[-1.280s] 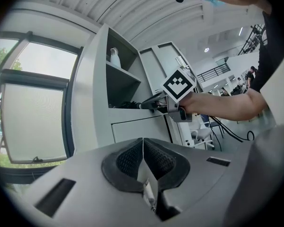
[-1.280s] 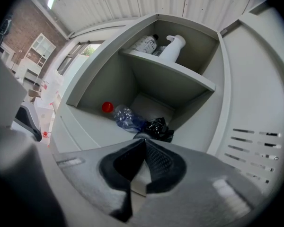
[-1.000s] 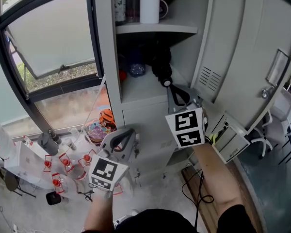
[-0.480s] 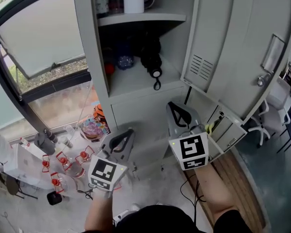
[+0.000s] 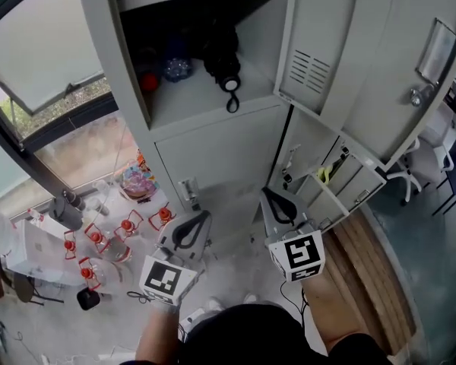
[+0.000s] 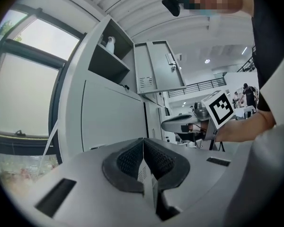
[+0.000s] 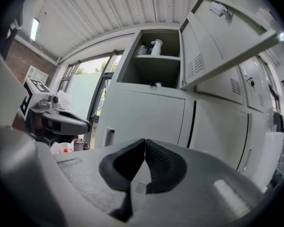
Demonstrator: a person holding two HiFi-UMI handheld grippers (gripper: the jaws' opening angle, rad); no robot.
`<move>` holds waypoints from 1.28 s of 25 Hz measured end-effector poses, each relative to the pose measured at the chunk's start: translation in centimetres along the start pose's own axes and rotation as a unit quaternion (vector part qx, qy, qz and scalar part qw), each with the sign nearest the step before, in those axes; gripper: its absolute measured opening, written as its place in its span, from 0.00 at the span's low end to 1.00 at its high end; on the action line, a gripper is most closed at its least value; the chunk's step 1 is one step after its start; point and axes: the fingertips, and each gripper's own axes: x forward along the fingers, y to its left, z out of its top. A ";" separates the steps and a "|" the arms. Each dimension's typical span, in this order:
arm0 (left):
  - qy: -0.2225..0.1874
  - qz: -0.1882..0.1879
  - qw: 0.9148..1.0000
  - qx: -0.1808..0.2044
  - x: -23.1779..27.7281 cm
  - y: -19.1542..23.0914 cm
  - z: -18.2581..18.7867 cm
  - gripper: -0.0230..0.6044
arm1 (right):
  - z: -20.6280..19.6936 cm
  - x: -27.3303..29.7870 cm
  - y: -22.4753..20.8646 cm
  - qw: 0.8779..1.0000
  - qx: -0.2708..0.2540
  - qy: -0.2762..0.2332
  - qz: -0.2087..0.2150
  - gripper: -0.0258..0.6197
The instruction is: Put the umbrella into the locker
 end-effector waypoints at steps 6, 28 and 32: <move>0.031 -0.009 0.999 -0.025 -0.9 -2.2 -3.8 0.06 | -5.6 -1.9 1.5 0.999 0.035 0.028 0.006 0.04; 0.042 -0.009 0.997 -0.065 -1.7 -5.5 -8.8 0.06 | -14.4 -5.3 5.2 0.992 0.091 0.080 0.026 0.04; 0.041 -0.010 0.997 -0.059 -1.4 -5.5 -8.3 0.06 | -14.0 -5.2 4.4 0.993 0.094 0.075 0.022 0.04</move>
